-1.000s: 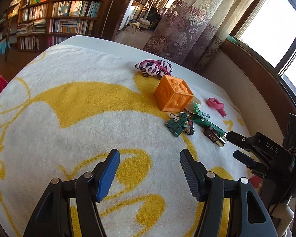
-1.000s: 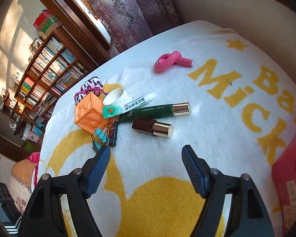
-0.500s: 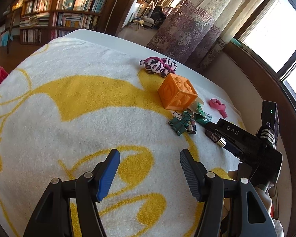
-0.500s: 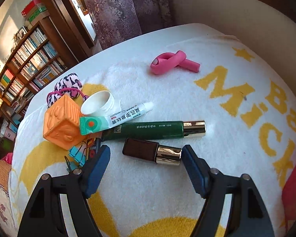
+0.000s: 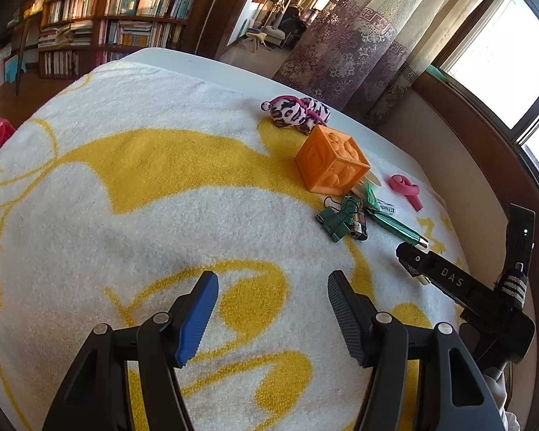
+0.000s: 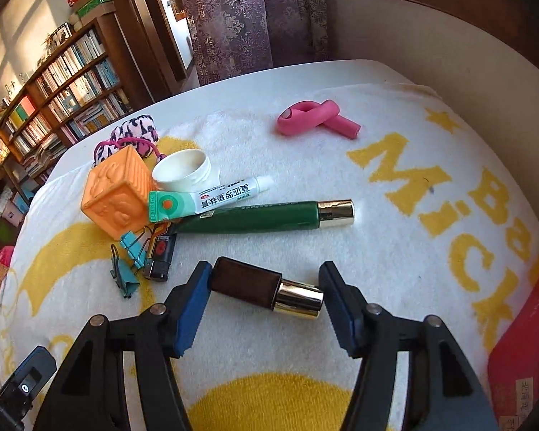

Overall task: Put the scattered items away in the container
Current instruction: 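Grasp the brown gold-capped tube with the right tool, then grasp the orange duck-relief block with left tool while right holds the brown tube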

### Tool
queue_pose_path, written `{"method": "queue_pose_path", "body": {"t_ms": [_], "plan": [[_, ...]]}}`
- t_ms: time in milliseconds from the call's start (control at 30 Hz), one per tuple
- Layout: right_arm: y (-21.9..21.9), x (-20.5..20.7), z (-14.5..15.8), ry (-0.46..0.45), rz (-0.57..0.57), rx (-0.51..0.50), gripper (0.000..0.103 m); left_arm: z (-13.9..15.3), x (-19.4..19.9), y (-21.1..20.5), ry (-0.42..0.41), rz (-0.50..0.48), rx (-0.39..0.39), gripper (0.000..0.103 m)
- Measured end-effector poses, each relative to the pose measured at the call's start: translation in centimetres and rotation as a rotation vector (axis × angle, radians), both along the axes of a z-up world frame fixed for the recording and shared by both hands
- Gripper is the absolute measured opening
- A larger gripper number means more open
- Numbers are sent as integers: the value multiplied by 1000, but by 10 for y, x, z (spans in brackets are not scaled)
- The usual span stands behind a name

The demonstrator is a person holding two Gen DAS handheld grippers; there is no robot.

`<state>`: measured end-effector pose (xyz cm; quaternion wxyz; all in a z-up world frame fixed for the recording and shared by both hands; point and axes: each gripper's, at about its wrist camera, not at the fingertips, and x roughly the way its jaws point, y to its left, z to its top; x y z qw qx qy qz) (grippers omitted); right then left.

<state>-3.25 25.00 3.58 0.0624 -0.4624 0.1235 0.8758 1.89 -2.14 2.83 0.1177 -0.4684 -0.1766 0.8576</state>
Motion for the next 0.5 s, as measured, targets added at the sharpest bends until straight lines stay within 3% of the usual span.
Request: {"method": "queue_pose_path", "body": {"t_ms": [200,500], "plan": [[5,43,12,36,31,-26,65,-4,-2,2,-3,3,-23,65],[1,88,25,143,57,68,65,-7,-6,11,-3,-4,-89,65]]}}
